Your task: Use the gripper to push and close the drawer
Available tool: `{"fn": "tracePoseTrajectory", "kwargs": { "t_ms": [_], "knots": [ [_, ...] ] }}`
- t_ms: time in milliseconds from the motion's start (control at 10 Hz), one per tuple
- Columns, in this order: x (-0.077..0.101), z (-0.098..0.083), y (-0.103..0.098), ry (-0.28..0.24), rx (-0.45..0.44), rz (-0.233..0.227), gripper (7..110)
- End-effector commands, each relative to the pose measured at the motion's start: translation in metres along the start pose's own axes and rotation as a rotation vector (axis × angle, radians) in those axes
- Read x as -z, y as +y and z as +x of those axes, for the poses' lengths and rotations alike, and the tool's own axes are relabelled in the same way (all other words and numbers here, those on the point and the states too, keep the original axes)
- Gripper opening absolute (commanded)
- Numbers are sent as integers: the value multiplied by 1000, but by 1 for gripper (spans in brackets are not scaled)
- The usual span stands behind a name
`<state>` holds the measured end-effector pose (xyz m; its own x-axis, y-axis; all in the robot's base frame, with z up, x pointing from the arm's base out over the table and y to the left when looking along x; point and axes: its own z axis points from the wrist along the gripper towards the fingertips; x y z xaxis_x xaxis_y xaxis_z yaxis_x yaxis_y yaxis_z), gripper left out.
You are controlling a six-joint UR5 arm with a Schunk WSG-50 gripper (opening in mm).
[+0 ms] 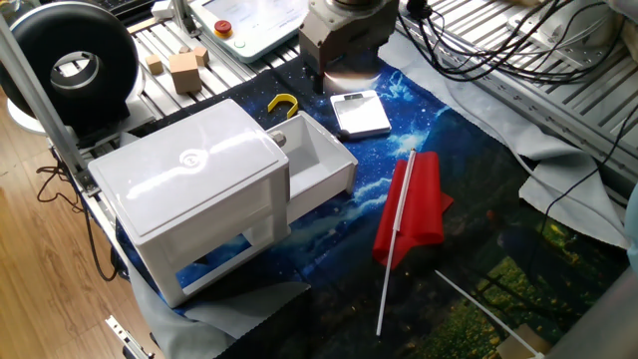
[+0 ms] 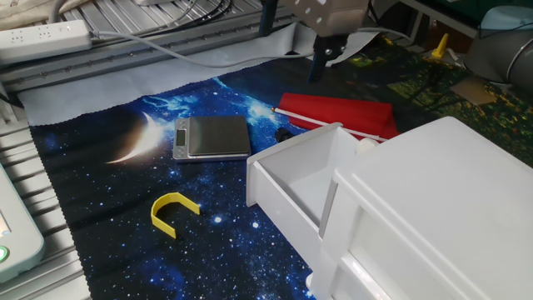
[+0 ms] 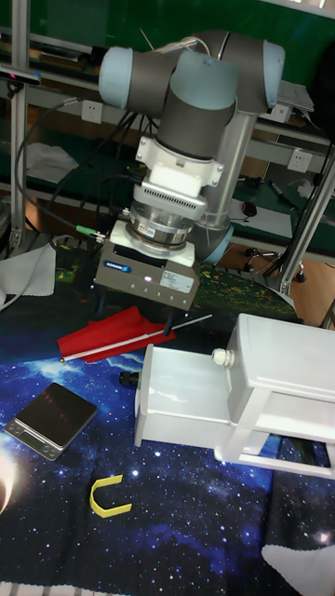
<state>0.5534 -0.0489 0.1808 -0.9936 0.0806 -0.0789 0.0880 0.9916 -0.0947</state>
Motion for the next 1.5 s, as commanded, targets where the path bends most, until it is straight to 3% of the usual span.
{"fn": "tracePoseTrajectory", "kwargs": {
  "t_ms": [0, 500, 800, 1000, 1400],
  "knots": [
    [-17, 1, -10, -15, -9, -10, 109],
    [-17, -3, -11, -30, -12, 2, 109],
    [-39, -10, -16, -54, -1, 49, 109],
    [-40, -14, -27, -78, 7, 93, 109],
    [-45, -17, -26, -106, 25, 59, 109]
  ]
}}
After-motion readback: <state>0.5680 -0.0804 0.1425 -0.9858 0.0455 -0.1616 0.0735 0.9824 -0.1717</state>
